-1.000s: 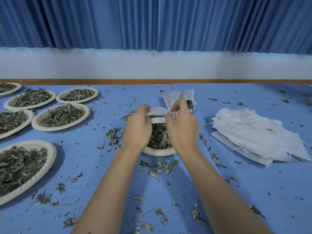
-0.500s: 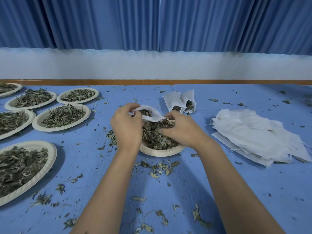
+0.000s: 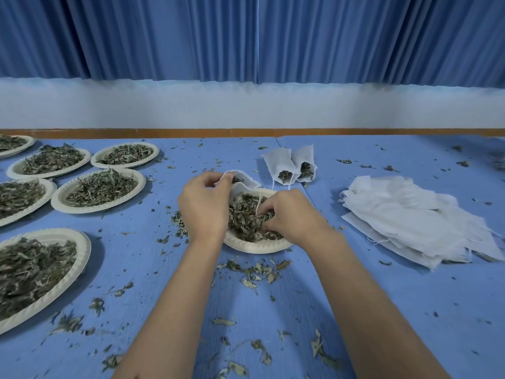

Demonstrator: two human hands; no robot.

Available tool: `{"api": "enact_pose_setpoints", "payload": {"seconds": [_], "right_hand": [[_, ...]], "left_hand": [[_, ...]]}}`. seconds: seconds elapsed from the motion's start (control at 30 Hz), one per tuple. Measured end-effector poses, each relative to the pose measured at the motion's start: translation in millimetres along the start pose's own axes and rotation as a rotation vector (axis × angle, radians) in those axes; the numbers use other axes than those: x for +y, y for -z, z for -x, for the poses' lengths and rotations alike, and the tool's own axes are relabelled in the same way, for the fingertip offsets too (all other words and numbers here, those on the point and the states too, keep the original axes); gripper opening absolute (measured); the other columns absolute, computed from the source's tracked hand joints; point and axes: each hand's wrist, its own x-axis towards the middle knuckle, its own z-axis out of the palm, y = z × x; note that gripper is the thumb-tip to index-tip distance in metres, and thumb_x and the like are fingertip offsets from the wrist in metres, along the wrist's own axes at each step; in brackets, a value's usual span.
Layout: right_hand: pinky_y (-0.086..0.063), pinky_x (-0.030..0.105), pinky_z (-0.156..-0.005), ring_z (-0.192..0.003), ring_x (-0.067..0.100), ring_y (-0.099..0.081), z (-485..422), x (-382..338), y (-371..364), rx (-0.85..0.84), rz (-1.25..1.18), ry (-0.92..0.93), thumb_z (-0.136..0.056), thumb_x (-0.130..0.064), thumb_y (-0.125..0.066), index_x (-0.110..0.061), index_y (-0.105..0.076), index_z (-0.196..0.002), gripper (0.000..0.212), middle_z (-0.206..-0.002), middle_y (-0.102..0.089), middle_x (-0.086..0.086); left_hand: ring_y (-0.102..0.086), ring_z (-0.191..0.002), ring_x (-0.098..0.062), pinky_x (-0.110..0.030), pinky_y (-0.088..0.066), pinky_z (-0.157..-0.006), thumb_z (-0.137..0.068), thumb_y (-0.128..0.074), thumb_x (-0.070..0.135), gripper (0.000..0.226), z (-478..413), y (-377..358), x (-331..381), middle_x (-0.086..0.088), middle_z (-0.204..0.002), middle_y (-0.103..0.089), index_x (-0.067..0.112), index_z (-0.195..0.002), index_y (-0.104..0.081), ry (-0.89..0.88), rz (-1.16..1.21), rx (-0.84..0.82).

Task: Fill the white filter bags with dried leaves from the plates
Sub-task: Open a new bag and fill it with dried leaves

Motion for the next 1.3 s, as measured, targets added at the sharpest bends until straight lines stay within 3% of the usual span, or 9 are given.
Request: {"api": "enact_pose_setpoints", "payload": {"seconds": [0.1,0.23,0.33,0.47,0.57,0.7,0.87,1.03,1.3], "right_hand": [[-0.045,0.018,-0.067,-0.079,0.01,-0.06,-0.7,6.3,-0.5,0.092,-0.061,-0.002,-0.079,-0.011,-0.072,-0.018,-0.067,-0.114,0.036,-0.113,-0.068,0.005],[-0.047,0.028,-0.078,-0.109,0.02,-0.057,-1.7,11.9,3.5,0.052,-0.212,-0.044,-0.072,-0.023,-0.08,-0.036,-0.04,-0.139,0.079,-0.125,-0.058,0.005],[-0.045,0.027,-0.082,-0.115,0.015,-0.055,-1.6,13.9,8.2,0.06,-0.282,-0.039,-0.074,-0.031,-0.078,-0.037,-0.047,-0.133,0.067,-0.129,-0.056,-0.002],[-0.041,0.021,-0.07,-0.085,0.007,-0.056,-1.8,11.1,9.6,0.25,-0.344,-0.022,-0.09,-0.028,-0.06,-0.023,-0.069,-0.107,0.02,-0.109,-0.069,-0.002],[-0.047,0.022,-0.06,-0.066,0.006,-0.059,-3.0,7.7,6.9,0.241,-0.252,-0.023,-0.095,-0.021,-0.052,-0.017,-0.071,-0.105,0.022,-0.093,-0.071,0.001],[-0.029,0.009,-0.033,-0.031,0.001,-0.043,-3.2,7.1,1.0,0.147,-0.287,-0.019,-0.094,-0.005,-0.044,-0.017,-0.071,-0.106,0.032,-0.075,-0.065,-0.007],[-0.055,0.032,-0.077,-0.078,0.007,-0.065,-3.0,-0.1,-3.6,0.232,-0.189,0.026,-0.089,-0.017,-0.06,-0.024,-0.072,-0.104,0.02,-0.097,-0.073,-0.003],[-0.039,0.021,-0.044,-0.033,0.002,-0.044,-2.7,0.3,-2.9,0.182,-0.306,0.002,-0.091,-0.014,-0.048,-0.023,-0.069,-0.11,0.029,-0.089,-0.074,0.001],[-0.05,0.024,-0.073,-0.084,0.006,-0.064,-2.0,-14.2,-4.2,0.399,-0.457,-0.058,-0.086,-0.036,-0.062,-0.027,-0.065,-0.111,0.027,-0.091,-0.07,-0.009]], "left_hand": [[-0.055,-0.074,-0.012,-0.027,-0.037,-0.056,-0.087,-0.06,0.035,0.017,-0.2,1.7,-0.8,0.008,-0.083,-0.06,0.023,-0.075,-0.062,-0.123,-0.257,0.009],[-0.049,-0.061,-0.017,-0.021,-0.031,-0.044,-0.089,-0.052,0.02,0.008,-4.8,3.6,-3.2,0.002,-0.068,-0.054,0.015,-0.084,-0.053,-0.114,-0.198,0.04],[-0.039,-0.044,-0.014,-0.018,-0.03,-0.037,-0.09,-0.047,0.011,0.011,-7.6,6.8,-6.0,0.0,-0.053,-0.047,0.018,-0.096,-0.052,-0.069,-0.092,0.043],[-0.04,-0.043,-0.014,-0.024,-0.036,-0.041,-0.09,-0.045,0.01,0.021,-11.3,8.0,-7.5,0.004,-0.052,-0.047,0.018,-0.098,-0.063,-0.072,-0.093,0.048],[-0.045,-0.044,-0.015,-0.021,-0.044,-0.045,-0.091,-0.049,0.013,0.018,-9.6,6.9,-5.7,0.005,-0.052,-0.049,0.013,-0.1,-0.064,-0.105,-0.115,0.046],[-0.063,-0.061,-0.03,-0.045,-0.056,-0.061,-0.092,-0.052,0.016,0.008,-4.7,6.6,0.6,0.001,-0.065,-0.058,0.015,-0.092,-0.059,-0.077,-0.032,0.022],[-0.064,-0.074,-0.019,-0.027,-0.059,-0.06,-0.094,-0.05,0.008,0.003,-0.3,-2.0,13.5,-0.01,-0.092,-0.055,0.009,-0.097,-0.05,0.327,0.544,-0.019],[-0.066,-0.068,-0.015,-0.026,-0.059,-0.062,-0.094,-0.044,-0.001,0.013,5.5,-6.8,16.8,-0.011,-0.083,-0.058,0.003,-0.106,-0.046,0.613,0.791,-0.082],[-0.071,-0.074,-0.024,-0.027,-0.058,-0.056,-0.09,-0.046,0.002,0.012,11.3,-9.5,22.2,-0.018,-0.089,-0.068,0.002,-0.101,-0.052,0.599,0.675,-0.246]]}}
